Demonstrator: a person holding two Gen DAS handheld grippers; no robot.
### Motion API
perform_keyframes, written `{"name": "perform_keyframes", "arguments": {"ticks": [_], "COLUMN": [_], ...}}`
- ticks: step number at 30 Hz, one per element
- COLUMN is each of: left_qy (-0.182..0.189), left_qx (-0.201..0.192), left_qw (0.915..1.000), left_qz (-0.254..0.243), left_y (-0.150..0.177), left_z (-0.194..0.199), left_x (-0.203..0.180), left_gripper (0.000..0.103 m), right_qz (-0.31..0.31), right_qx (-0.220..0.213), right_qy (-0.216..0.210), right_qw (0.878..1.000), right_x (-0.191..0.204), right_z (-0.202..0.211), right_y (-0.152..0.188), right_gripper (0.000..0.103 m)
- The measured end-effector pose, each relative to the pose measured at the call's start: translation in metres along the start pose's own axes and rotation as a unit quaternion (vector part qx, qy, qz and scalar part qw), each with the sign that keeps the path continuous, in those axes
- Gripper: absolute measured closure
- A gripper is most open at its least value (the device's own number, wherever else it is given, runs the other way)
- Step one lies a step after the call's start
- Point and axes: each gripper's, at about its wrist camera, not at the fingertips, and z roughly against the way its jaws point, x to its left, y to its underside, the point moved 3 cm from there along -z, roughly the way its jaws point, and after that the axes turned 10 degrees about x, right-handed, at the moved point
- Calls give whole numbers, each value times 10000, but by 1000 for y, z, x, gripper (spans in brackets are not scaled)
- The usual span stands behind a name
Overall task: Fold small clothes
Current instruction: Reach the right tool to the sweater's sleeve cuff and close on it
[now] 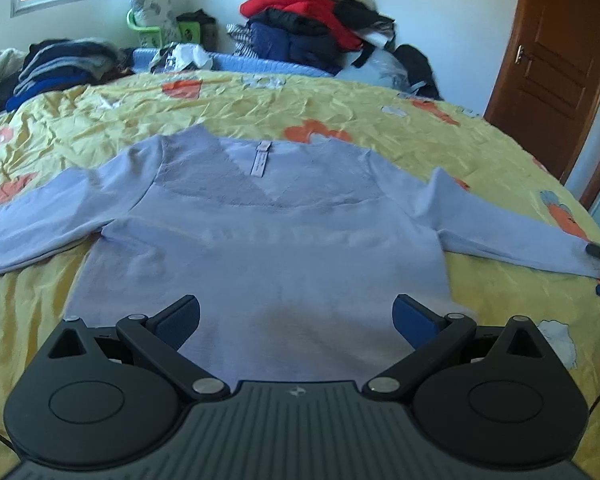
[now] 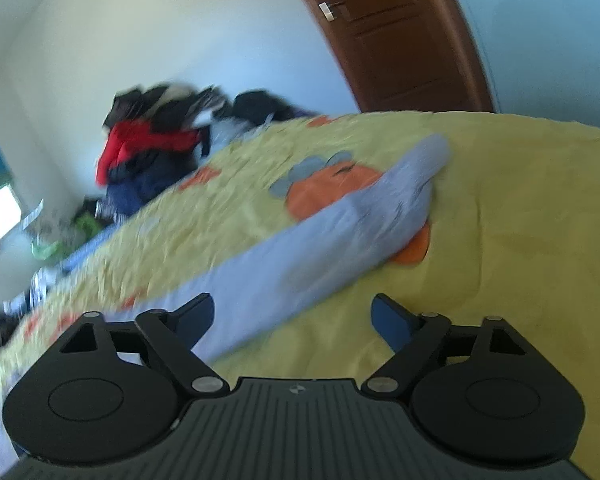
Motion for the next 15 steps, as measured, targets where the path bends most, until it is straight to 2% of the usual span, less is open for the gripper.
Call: {"name": "perform_keyframes", "arguments": {"ticks": [4, 6, 9, 11, 13, 14, 15], "left_qy": [-52, -72, -272, -395, -419, -442, -486], "left_qx": [118, 142, 120, 94, 76, 55, 29], "left_qw": [9999, 9999, 9992, 9980, 9971, 9967, 9964], "left_qz": [35, -25, -276, -475, -629, -676, -692], "left_y": [0, 0, 1, 1, 0, 0, 0], "left_z": [-8, -10, -13, -14, -15, -15, -15], "left_x": [3, 2, -3, -7, -10, -11, -11], "left_gripper": [0, 0, 0, 0, 0, 0, 0], "right_qz": [-672, -848, -1153, -1355, -1532, -1629, -1673], "right_qx": [-233, -310, -409, -456, -458, -465, -461], "right_qy": [-105, -39, 54, 212, 366, 271, 209], "right_qw": [9974, 9959, 9925, 9895, 9865, 9852, 9846], "right_x": [-12, -14, -21, -28, -37, -39, -39], "right_z": [-23, -35, -53, -62, -71, -73, -75], "right_y": [-17, -23, -34, -38, -40, -41, -41], "right_gripper": [23, 30, 48, 78, 88, 94, 94]}}
